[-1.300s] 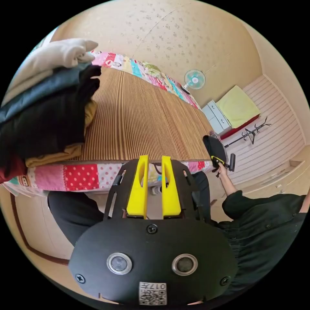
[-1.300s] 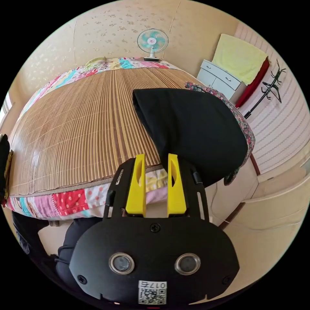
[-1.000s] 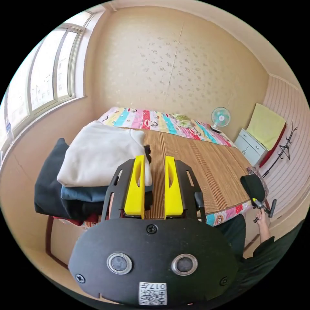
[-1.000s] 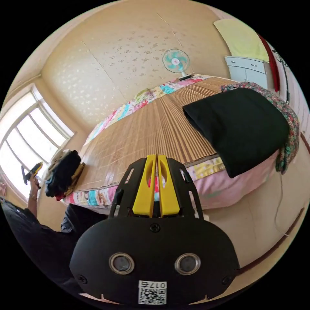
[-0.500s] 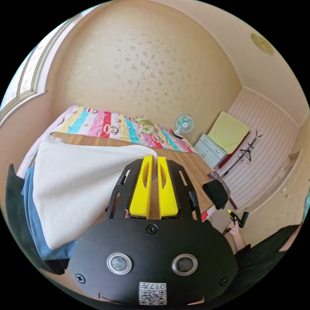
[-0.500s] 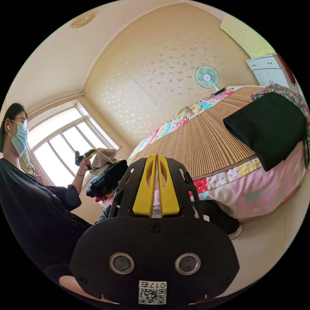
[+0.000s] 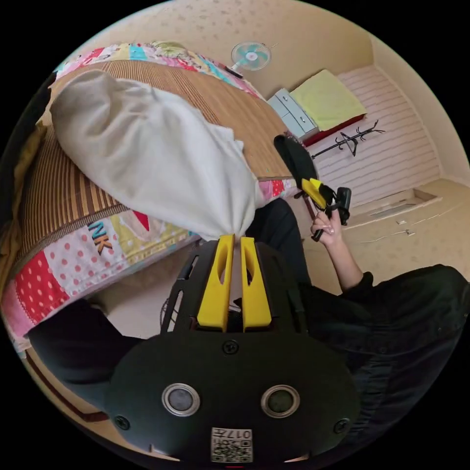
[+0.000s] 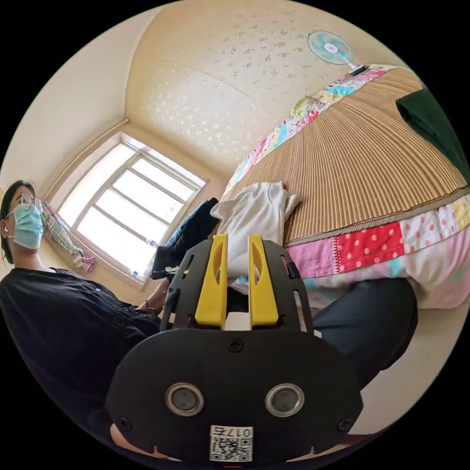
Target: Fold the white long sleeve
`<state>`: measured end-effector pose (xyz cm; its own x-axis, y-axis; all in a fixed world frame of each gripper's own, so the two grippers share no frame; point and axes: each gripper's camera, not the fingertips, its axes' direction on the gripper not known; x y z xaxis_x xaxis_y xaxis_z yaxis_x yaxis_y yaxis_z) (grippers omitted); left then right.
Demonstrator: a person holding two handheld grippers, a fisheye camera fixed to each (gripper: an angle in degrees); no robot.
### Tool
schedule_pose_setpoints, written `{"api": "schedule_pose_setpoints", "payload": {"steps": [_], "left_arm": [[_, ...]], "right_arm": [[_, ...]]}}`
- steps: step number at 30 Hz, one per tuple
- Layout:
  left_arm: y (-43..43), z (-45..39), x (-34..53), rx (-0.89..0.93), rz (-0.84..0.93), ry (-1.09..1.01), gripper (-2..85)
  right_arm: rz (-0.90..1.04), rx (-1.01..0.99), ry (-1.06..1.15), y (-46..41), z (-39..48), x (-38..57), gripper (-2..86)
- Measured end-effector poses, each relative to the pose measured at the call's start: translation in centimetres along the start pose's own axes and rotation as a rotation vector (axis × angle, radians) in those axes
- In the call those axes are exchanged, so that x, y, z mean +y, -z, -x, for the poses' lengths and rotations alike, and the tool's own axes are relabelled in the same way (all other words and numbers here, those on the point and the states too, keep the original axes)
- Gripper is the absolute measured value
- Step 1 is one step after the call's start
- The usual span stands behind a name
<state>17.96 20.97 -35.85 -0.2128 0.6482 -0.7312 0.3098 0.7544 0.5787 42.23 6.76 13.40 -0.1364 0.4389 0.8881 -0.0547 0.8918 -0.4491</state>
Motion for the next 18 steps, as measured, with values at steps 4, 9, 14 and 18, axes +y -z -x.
{"api": "schedule_pose_setpoints", "payload": {"steps": [4, 9, 14, 18], "left_arm": [[2.1, 0.6, 0.5, 0.023, 0.056, -0.003, 0.4], [9.1, 2.2, 0.3, 0.098, -0.061, 0.039, 5.0], [16.7, 1.7, -0.3, 0.184, -0.213, 0.063, 10.7], [22.8, 1.8, -0.2, 0.319, -0.336, 0.065, 14.4]], "right_arm": [[0.153, 0.124, -0.081, -4.7, -2.0, -2.8, 9.6], [0.288, 0.28, -0.112, -9.5, -3.9, -4.5, 8.6], [0.189, -0.013, 0.169, -9.8, 3.1, -5.5, 4.0], [0.33, -0.2, 0.388, -14.7, 10.8, -6.4, 3.2]]}}
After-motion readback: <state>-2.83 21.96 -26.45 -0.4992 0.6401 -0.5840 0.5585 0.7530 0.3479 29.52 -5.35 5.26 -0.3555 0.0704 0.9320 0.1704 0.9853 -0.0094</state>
